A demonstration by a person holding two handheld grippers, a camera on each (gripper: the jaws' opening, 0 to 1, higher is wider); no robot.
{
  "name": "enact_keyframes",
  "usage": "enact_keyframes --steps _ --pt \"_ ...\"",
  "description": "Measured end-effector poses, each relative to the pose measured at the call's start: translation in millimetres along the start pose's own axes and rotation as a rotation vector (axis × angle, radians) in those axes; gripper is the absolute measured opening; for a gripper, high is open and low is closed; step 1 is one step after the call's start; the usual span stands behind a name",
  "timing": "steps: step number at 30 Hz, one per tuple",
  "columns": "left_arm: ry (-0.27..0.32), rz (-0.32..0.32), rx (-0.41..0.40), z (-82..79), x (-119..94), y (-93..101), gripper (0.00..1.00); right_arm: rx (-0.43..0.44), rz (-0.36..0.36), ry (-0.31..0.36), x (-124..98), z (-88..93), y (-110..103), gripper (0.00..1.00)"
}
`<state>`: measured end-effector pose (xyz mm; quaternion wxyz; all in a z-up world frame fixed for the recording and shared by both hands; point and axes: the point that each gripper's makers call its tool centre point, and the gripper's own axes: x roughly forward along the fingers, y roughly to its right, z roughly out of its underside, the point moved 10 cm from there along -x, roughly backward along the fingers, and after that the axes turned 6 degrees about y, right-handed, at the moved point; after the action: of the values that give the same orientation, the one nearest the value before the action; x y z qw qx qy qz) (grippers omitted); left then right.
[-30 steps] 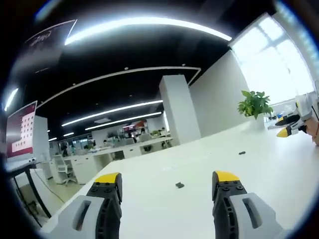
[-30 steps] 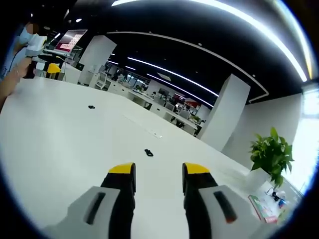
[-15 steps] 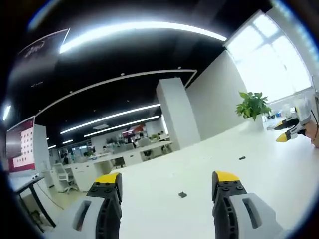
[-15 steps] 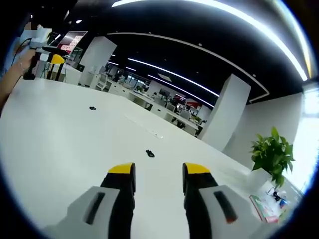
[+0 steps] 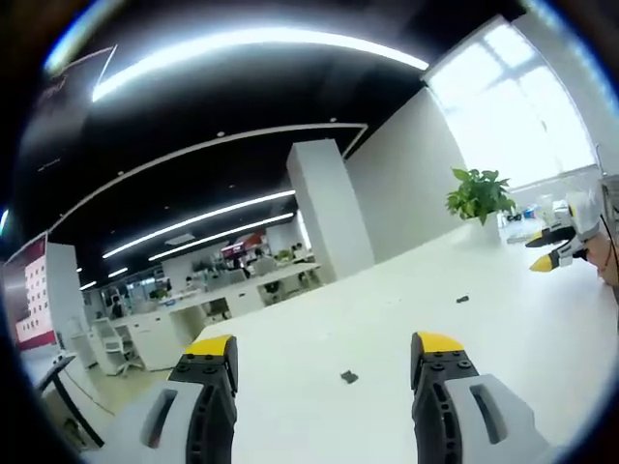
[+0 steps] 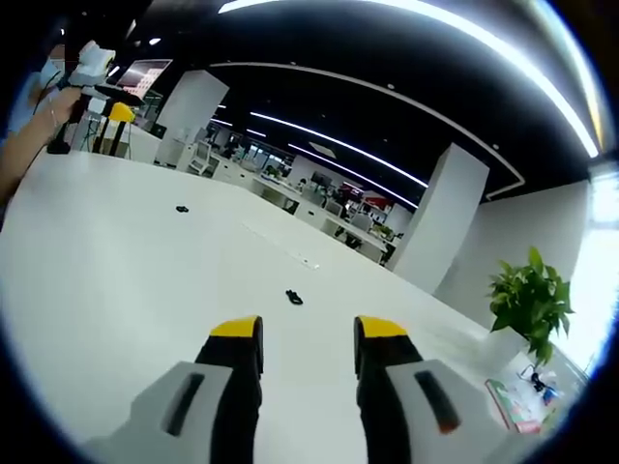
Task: Snap the two parts of the plastic buckle together until the buckle closes and remains connected.
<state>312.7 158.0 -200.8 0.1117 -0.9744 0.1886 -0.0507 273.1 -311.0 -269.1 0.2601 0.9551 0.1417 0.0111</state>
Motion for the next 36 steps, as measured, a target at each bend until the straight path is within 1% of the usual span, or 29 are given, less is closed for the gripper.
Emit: enact_keyframes --steps 4,11,19,23,25,28,32,36 --pt "-0.024 0.014 0.011 -2.8 10.9 -3.9 0.74 0.001 -0.005 -0.001 0.0 0.5 -0.5 0.37" --pt "-0.118 0.04 0.043 3.4 32.9 -4.6 0.74 0.001 -0.023 0.0 0.5 0.2 -2.8 0.37" --pt "-0.191 0.065 0.067 8.8 45.0 -9.4 0.75 0.003 -0.025 -0.012 3.3 3.1 -2.7 0.37" --pt "-0.211 0.1 0.064 10.7 52.2 -13.8 0.75 0.004 -0.02 -0.013 4.9 4.2 -1.5 0.37" --pt "-0.214 0.108 0.068 11.4 55.5 -15.1 0.75 0.006 -0.017 -0.018 6.0 5.6 -1.1 0.37" --pt "-0.236 0.118 0.074 14.0 62.4 -17.6 0.75 0.012 -0.016 -0.028 7.7 8.3 -0.7 0.37" --pt "-0.269 0.139 0.081 18.3 71.5 -18.7 0.74 0.012 -0.018 -0.04 8.3 9.8 -1.1 0.37" --pt "-0.288 0.172 0.101 19.3 76.8 -16.3 0.74 0.014 -0.011 -0.043 8.6 11.2 -0.4 0.37"
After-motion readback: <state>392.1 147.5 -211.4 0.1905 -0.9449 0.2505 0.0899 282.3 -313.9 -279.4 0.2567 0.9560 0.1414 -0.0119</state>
